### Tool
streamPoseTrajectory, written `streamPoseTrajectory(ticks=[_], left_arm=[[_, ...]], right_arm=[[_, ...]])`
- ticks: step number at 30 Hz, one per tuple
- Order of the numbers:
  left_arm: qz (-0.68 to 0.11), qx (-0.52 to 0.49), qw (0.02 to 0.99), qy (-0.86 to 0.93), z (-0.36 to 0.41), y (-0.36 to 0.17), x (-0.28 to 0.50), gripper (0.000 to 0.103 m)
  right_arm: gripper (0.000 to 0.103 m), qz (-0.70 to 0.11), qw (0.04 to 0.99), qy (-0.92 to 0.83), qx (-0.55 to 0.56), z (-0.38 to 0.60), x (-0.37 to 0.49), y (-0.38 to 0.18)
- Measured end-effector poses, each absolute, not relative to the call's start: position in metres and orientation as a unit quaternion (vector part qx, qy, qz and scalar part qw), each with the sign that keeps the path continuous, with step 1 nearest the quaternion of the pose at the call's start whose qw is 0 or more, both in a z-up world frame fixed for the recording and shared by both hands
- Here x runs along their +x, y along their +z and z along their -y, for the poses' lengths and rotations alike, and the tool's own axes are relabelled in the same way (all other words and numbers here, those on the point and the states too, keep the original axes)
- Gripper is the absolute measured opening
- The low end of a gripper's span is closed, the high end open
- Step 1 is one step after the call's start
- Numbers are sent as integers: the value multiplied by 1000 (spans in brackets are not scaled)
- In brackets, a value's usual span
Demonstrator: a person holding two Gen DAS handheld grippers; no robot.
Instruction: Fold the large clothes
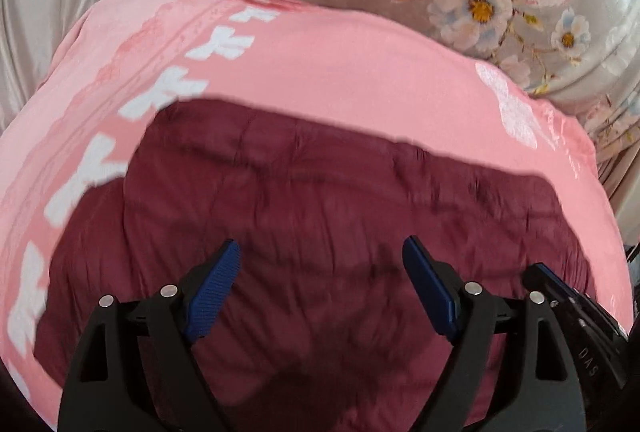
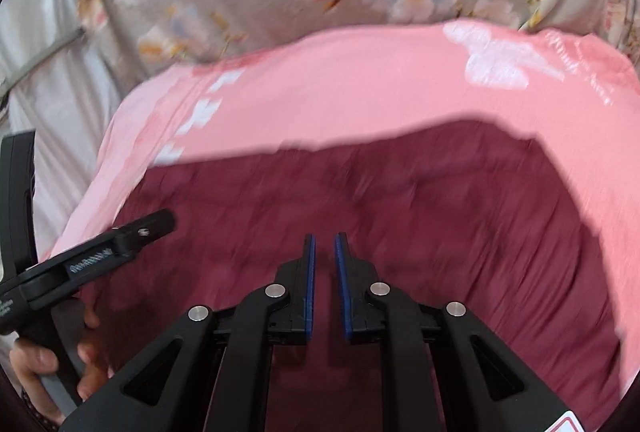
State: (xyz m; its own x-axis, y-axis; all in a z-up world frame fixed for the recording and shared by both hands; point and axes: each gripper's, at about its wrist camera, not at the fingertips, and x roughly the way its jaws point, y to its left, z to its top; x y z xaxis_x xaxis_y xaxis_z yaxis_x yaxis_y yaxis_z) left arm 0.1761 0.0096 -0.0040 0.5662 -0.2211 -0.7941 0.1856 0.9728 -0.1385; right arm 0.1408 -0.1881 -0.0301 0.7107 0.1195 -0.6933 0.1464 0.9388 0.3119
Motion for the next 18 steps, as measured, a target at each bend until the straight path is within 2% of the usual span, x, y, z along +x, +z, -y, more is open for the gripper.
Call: streamPoseTrajectory(ticks=[9,18], left_arm=[[-417,43,902,-105,2,-39,141,84],[-430,63,895,-100,8,-46,146,88]], right_arm=[[12,-391,910,-23,135,159,121,-62],[12,-398,909,-31,122,154,124,-67]])
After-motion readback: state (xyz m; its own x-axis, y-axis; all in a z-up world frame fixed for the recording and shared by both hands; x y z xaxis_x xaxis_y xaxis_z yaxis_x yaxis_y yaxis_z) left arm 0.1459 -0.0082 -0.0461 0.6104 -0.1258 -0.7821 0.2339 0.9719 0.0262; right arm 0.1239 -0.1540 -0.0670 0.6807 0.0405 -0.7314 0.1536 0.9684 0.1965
